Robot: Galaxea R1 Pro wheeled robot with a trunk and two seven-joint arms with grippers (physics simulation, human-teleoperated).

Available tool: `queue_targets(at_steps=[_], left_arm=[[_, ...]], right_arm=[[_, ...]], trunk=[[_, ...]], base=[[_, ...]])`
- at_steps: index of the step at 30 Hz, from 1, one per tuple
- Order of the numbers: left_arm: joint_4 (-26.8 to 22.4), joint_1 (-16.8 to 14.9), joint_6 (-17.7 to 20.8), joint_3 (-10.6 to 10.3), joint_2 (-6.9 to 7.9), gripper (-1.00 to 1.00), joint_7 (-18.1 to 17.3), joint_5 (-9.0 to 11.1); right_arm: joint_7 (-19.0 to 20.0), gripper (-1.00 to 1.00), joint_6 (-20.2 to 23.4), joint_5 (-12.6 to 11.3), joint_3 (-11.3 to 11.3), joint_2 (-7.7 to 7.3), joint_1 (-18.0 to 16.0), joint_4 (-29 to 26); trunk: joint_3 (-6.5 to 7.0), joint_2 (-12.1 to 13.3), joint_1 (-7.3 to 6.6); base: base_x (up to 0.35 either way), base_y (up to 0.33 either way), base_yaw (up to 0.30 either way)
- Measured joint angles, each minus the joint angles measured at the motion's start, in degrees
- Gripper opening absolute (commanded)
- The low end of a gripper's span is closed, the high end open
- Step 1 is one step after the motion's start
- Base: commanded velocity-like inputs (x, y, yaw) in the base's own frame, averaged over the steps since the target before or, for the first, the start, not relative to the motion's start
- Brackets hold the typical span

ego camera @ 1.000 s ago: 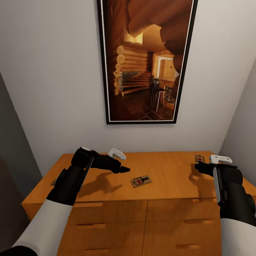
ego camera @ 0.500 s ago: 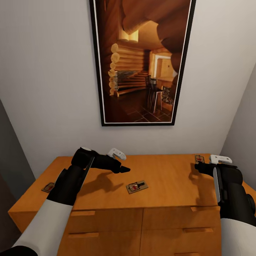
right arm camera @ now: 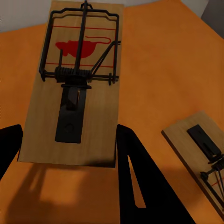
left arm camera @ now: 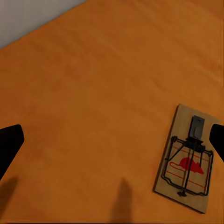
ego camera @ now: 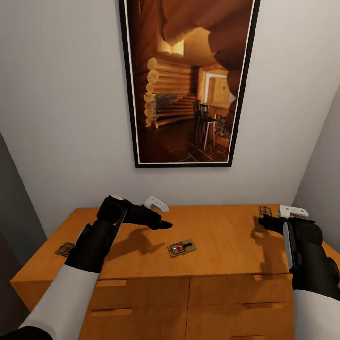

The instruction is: Take the four mousetraps from the cabinet in the bathroom and place them on the bathroom floor. Make sure all four end up on the same floor surface, and ensure that at least two of them are either under or directly next to the same bathroom sink.

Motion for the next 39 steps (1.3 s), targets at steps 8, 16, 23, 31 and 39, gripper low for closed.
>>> queue_targets(at_steps=[8, 16, 23, 31, 39], left_arm=[[-0.01, 0.02, 0.01, 0.09, -0.8, 1.0, 0.04, -1.61], [-0.07, 0.0, 0.01, -0.07, -0.97, 1.0, -0.03, -1.78], [-0.09, 0.0, 0.02, -0.21, -1.22, 1.0, -0.08, -1.72], [-0.03, 0.0, 0.03, -3.47, -1.8, 1.0, -0.13, -1.83], [0.03, 0.0, 0.01, -4.66, -1.87, 1.0, -0.13, -1.75]], right_arm=[[-0.02, -1.0, 0.03, -0.08, -0.02, 0.0, 0.0, 0.17], [-0.23, -1.0, 0.09, 0.1, -0.08, -0.04, 0.0, 0.88], [-0.31, -1.0, 0.09, 0.24, -0.05, -0.04, 0.0, 0.97], [-0.26, -1.0, 0.09, 0.26, -0.01, -0.04, 0.0, 0.98], [-0.18, -1.0, 0.11, 0.18, -0.01, -0.04, 0.0, 1.06]], trunk=[[0.0, 0.0, 0.0], [0.0, 0.0, 0.0], [0.0, 0.0, 0.0], [0.0, 0.0, 0.0], [0.0, 0.0, 0.0]], base=[[0.0, 0.0, -0.021], [0.0, 0.0, -0.174], [0.0, 0.0, -0.042], [0.0, 0.0, -0.005], [0.0, 0.0, -0.037]])
